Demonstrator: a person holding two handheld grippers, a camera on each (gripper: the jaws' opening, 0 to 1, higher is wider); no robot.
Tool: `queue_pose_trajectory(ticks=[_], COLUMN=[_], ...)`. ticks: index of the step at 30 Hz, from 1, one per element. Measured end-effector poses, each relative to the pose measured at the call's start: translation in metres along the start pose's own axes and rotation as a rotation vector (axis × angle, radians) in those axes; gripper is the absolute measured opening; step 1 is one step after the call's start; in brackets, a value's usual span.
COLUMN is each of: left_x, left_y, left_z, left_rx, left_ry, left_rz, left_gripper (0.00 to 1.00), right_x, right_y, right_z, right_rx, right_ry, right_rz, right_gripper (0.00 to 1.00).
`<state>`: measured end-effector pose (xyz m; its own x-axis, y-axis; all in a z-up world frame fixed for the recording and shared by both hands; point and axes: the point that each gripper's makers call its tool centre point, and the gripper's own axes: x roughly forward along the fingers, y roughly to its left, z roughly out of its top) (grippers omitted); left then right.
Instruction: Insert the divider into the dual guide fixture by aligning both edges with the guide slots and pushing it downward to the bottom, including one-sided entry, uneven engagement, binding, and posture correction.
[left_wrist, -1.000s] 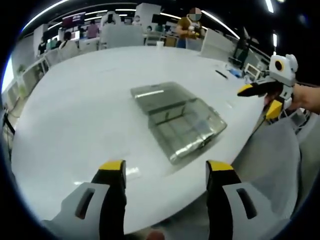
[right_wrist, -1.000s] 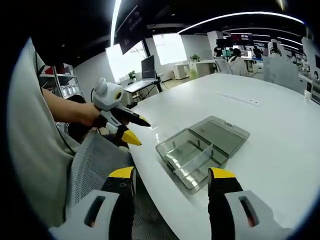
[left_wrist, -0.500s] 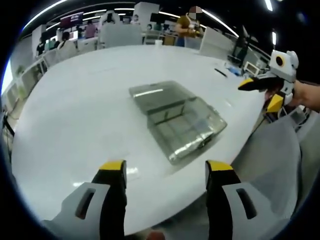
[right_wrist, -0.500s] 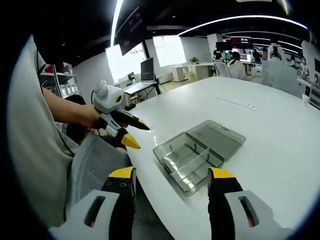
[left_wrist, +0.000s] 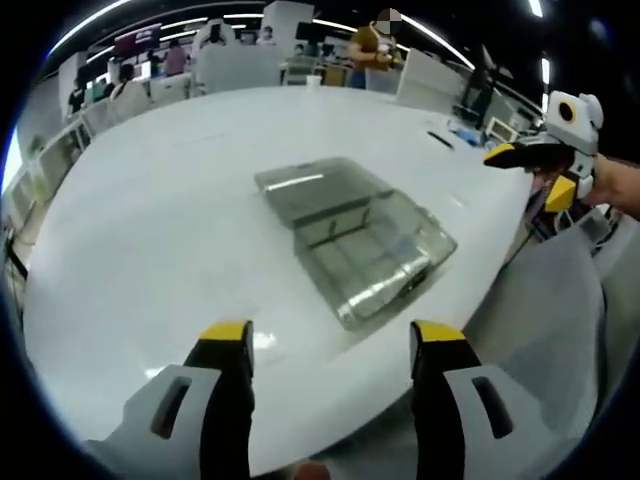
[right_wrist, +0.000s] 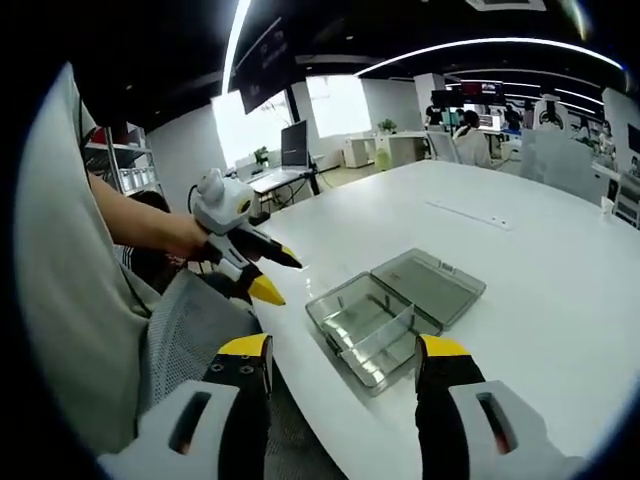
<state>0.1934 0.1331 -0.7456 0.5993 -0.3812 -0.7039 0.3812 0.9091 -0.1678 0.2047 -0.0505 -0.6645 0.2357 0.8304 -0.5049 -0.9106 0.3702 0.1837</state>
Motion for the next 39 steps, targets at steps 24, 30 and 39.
queue_pose_trajectory(ticks=[24,30,39], left_x=[0.013,0.015,0.018], left_y=[0.011,0.020,0.042], left_z=[-0.008,-0.006,-0.002], left_rx=[-0.001,-0.007,-0.025], left_ry=[0.050,0.056,0.075], left_rz=[0.010,0.026,0.087], left_gripper=[0.58,0.56,0.53], right_x=[-0.009,-0.006,-0.002], right_y=[0.004,0.004,0.004], right_z=[-0.004,-0.005,-0.004], right_rx=[0.000,-0.019,-0.036], right_ry=[0.000,0.016,0.027], right_rz=[-0.020,-0.019,-0.015], right_gripper=[0.54,0.54,0.54])
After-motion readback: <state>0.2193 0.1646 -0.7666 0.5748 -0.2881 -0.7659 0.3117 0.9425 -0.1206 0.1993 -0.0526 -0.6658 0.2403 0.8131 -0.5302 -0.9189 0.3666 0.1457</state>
